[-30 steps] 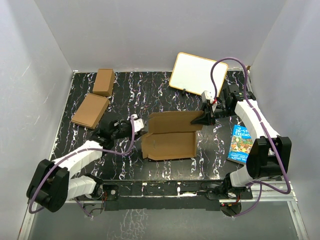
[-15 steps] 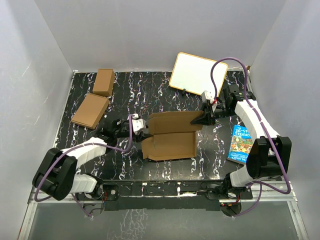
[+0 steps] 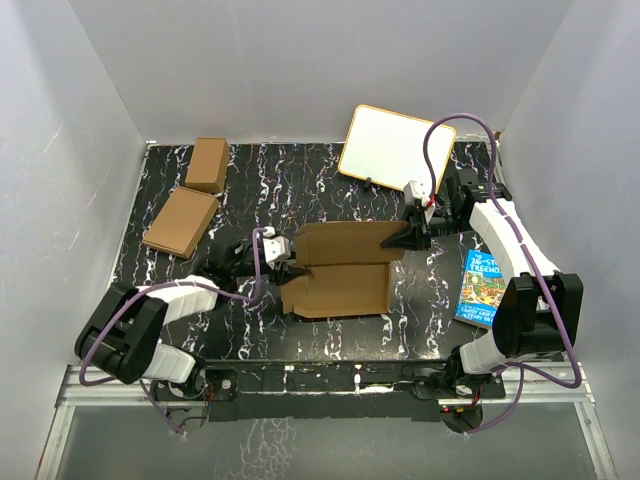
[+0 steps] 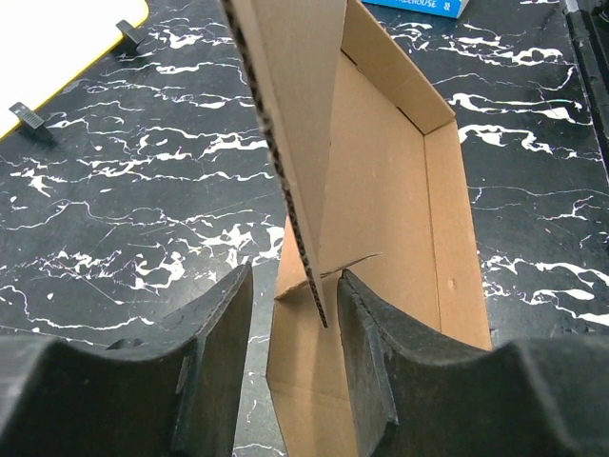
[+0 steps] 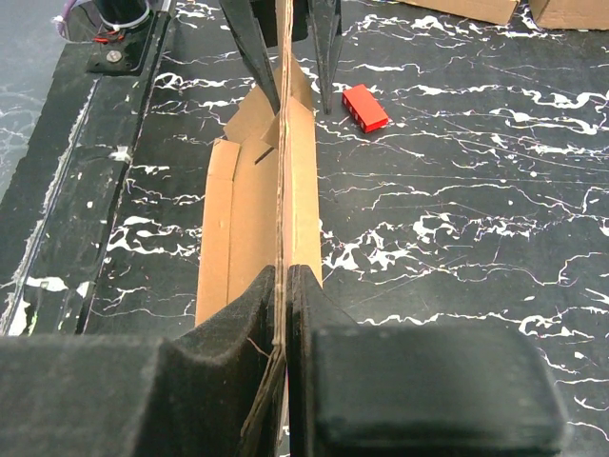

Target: Fold the paper box

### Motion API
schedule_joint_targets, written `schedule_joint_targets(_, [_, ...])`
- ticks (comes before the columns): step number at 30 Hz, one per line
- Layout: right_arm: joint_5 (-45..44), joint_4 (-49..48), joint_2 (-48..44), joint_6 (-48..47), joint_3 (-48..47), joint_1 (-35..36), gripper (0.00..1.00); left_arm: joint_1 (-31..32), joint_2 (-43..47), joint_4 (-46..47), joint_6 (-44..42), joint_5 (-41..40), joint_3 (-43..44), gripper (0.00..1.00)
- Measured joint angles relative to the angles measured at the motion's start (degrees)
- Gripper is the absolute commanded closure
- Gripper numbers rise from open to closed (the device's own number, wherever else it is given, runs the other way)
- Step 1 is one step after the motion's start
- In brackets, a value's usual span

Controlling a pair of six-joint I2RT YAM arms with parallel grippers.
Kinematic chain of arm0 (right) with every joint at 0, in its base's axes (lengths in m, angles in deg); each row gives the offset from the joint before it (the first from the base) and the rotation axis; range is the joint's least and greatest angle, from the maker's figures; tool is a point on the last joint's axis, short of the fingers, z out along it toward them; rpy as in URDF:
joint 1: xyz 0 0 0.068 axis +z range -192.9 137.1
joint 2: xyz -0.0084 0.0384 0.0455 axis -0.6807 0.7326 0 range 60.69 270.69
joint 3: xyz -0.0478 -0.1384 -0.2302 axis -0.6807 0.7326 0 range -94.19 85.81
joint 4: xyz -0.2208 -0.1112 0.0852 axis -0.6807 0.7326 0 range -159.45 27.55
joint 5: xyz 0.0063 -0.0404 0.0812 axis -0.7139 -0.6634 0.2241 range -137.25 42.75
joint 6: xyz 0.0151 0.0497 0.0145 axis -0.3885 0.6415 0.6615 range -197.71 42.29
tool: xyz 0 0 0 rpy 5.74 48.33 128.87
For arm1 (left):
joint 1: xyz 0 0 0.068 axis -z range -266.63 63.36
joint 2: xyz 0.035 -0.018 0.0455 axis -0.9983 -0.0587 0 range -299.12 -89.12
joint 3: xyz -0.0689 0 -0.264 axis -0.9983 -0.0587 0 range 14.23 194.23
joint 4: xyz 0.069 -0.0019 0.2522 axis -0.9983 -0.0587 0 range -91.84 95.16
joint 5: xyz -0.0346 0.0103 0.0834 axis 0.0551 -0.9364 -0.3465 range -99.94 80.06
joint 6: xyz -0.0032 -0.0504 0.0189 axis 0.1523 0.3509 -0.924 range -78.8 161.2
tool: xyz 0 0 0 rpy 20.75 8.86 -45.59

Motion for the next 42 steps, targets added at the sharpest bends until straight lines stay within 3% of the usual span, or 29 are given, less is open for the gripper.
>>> schedule_joint_targets(8, [0.35,0.0,0.0,-0.07,0.0,0.0,0.92,0.0,-2.21,5.79,4.0,0.37,-0.96,0.78])
schedule_joint_targets(15, [0.63,0.0,0.02,-0.2,0.0,0.0,0.92,-0.04,-2.84,9.31,7.06,0.63,-1.99,0.99])
schedule_joint_targets(21, [0.74,-0.04,0.04,-0.28,0.0,0.0,0.92,-0.07,-2.84,9.97,7.98,0.83,-2.29,1.0])
schedule_joint_targets(23, [0.68,-0.02,0.15,-0.31,0.0,0.0,0.92,-0.07,-2.84,10.03,8.15,0.79,-2.38,0.91])
schedule_joint_targets(26, [0.59,-0.02,0.5,-0.42,0.0,0.0,0.92,-0.07,-2.75,10.27,8.74,0.09,-2.58,0.66])
schedule_joint_targets(30, [-0.66,-0.07,1.05,-0.63,0.0,0.0,0.92,-0.04,-0.09,9.68,10.03,-3.58,-3.48,0.49])
schedule_joint_targets(38, [-2.19,-0.07,2.47,-0.85,0.0,-1.27,0.92,-0.07,18.84,-0.33,15.61,-16.83,-5.86,0.32])
schedule_joint_targets(42, [-2.45,-0.09,3.76,-0.74,0.0,-2.89,0.92,-0.09,27.67,-10.21,24.83,-26.58,-5.31,0.35])
